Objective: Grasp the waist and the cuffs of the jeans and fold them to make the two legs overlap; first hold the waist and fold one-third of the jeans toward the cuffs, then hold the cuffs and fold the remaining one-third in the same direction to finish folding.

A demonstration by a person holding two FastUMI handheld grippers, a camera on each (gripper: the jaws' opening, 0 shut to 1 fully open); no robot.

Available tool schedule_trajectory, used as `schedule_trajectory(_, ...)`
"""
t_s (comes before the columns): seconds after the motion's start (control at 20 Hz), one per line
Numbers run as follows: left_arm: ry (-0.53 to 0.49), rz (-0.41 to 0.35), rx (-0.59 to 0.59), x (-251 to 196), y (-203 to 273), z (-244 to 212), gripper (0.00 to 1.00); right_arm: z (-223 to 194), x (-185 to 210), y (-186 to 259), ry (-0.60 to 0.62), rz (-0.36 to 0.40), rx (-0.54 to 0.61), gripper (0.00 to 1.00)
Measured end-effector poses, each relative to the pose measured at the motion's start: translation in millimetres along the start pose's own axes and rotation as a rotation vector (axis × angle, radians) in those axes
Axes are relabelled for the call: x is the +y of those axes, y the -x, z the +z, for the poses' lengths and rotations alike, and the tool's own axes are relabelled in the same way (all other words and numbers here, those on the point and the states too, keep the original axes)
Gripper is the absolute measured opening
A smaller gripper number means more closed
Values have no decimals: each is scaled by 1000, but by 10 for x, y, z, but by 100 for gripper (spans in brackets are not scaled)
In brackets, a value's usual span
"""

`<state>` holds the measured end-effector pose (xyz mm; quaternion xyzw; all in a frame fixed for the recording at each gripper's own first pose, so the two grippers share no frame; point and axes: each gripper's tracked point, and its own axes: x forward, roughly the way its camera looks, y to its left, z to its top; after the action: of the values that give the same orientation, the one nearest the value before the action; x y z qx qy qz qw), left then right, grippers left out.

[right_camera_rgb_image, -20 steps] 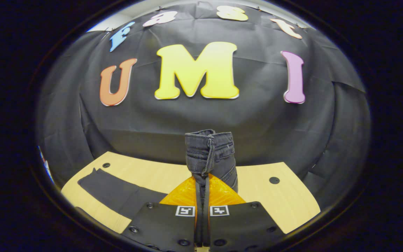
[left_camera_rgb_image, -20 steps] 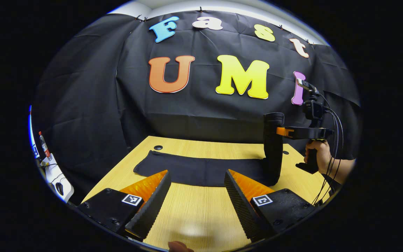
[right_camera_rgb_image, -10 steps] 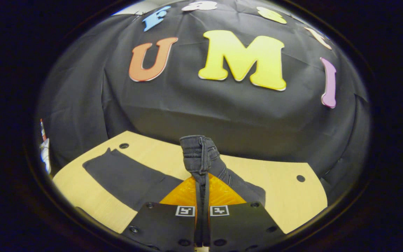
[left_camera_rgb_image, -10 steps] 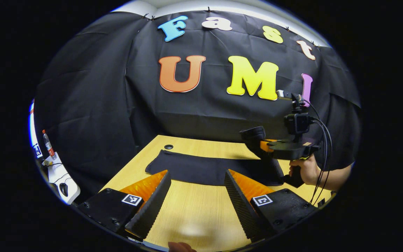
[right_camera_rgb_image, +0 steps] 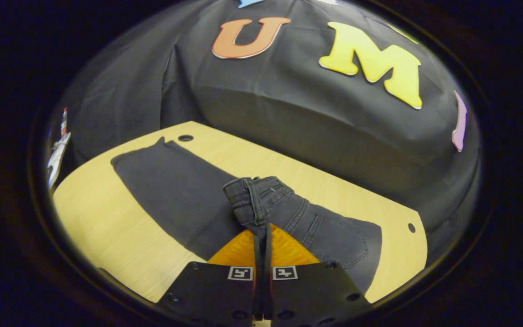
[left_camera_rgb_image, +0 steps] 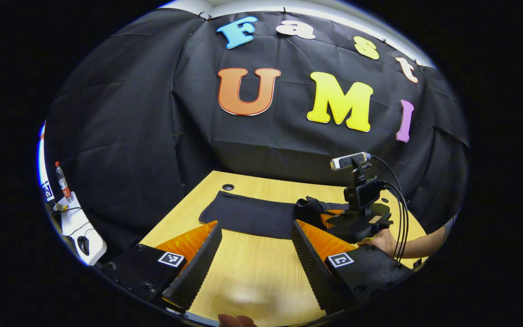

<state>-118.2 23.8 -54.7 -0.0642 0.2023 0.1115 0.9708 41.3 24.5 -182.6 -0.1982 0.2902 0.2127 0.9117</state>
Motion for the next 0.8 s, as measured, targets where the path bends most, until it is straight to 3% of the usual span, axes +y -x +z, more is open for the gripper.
schedule_trajectory(0.3, 33, -30, 22, 59, -181, 14, 99, -261, 103, -62, 70, 17, 44, 1)
schedule_trajectory(0.45, 57, -28, 17, 142, -241, 22, 99, -307, 207, -61, 47, 68, 46, 13)
schedule_trajectory(0.5, 59, -27, 15, 174, -271, 26, 99, -364, 252, -44, 34, 99, 70, 27)
schedule_trajectory(0.55, 64, -28, 18, 200, -321, 30, 99, -337, 327, 2, 20, 148, 74, 33)
schedule_trajectory(0.65, 94, -46, 34, 227, -428, 10, 99, -312, 443, 73, 19, 212, 94, 77)
schedule_trajectory(0.7, 122, -49, 44, 256, -501, -3, 98, -242, 434, 104, 34, 207, 97, 99)
schedule_trajectory(0.8, 205, -62, 64, 323, -670, -41, 98, -186, 406, 135, 9, 212, 79, 99)
